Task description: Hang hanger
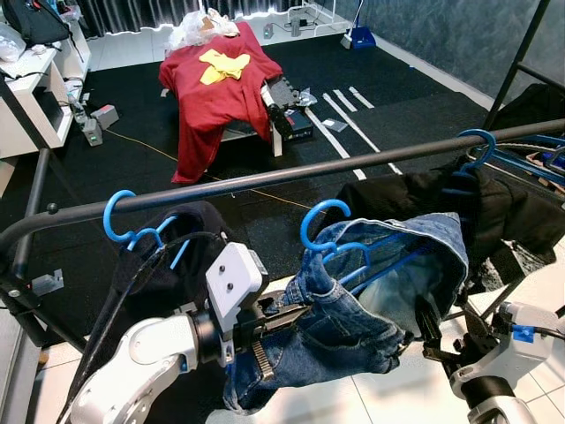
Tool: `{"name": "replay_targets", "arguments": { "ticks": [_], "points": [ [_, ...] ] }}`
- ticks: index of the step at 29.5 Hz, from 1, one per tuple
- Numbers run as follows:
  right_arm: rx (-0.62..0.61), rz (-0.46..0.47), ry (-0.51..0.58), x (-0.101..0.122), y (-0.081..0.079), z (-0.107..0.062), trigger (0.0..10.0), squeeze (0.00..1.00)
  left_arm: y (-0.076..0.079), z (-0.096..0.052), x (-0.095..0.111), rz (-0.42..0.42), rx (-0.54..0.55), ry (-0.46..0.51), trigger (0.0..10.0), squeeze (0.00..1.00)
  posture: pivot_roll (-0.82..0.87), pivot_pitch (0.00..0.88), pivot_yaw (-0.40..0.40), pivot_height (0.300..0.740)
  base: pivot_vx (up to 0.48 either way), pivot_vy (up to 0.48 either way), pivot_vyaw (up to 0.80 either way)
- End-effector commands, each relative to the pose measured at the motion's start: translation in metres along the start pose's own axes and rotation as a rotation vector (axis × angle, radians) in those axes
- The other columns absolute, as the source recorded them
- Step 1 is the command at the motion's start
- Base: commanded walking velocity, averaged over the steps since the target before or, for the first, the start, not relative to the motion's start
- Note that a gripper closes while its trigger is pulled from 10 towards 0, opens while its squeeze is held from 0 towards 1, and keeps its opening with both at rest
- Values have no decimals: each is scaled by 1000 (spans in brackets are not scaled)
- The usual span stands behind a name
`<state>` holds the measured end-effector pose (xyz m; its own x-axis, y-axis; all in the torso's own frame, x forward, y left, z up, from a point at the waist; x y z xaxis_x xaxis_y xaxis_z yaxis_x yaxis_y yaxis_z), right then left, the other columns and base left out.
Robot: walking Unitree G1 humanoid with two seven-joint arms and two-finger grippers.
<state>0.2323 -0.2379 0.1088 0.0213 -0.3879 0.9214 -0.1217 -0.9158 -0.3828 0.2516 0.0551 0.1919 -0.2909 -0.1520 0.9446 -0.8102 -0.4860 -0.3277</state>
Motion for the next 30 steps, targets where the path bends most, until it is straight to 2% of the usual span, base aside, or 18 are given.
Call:
{"name": "replay_targets", "arguments": {
  "ticks": [1,5,6,7,26,30],
  "points": [
    [-9,5,-14,-2,1,-2,10000,0,-12,-1,-1,22,78,-8,10000,0,-26,119,65,740,0,0,0],
    [-9,6,-14,-2,1,-2,10000,0,-17,-3,-12,46,112,-84,10000,0,-24,120,65,740,0,0,0],
    [-9,6,-14,-2,1,-2,10000,0,-23,-5,-21,60,145,-141,10000,0,-25,120,66,740,0,0,0],
    [-9,7,-13,-2,1,-2,10000,0,-27,-6,-22,66,164,-154,10000,0,-25,120,66,740,0,0,0],
    [-9,10,-14,-3,1,-1,10000,0,-48,-5,-10,111,291,-98,10000,0,-24,118,67,740,0,0,0],
    [-10,10,-13,-3,1,-2,10000,0,-57,-8,-16,105,395,-144,10000,0,-23,120,67,740,0,0,0]
  ]
}}
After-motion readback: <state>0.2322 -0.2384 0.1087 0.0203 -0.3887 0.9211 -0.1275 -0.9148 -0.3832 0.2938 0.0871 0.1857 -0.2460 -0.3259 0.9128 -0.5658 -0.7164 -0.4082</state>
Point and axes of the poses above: a point about 5 cm out from each wrist's last joint towards the gripper, its own z axis pointing out of the wrist towards the gripper, its own x axis along the axis of the wrist's last joint, y = z × x, the point moved 4 cm from there along z, pointing out of the wrist towards the gripper, and after that the axes turned 9 degrees about z, right-handed, at the moved point
